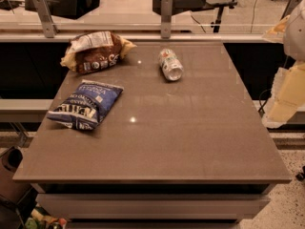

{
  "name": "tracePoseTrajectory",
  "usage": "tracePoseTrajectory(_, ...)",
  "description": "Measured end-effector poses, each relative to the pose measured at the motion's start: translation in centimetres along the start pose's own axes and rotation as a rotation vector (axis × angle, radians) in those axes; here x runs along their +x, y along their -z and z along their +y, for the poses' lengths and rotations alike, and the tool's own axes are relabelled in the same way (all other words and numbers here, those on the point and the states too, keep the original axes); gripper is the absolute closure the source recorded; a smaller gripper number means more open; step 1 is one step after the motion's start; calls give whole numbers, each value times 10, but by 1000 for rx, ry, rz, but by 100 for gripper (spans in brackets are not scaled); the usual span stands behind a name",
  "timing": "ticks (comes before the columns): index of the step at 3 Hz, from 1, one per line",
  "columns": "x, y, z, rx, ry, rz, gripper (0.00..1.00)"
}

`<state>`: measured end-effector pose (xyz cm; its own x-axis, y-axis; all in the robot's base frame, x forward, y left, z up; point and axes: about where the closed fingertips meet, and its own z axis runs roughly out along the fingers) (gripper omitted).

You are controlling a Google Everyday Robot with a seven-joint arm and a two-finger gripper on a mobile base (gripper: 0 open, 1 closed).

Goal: Place 7up can upright

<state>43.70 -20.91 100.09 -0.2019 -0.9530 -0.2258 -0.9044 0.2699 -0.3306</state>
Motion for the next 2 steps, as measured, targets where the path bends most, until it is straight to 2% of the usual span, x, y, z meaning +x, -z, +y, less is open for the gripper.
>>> tracePoseTrajectory(1,0,0,0,0,0,0,0)
tracePoseTrajectory(2,-3,1,-11,6,-29,-17,0)
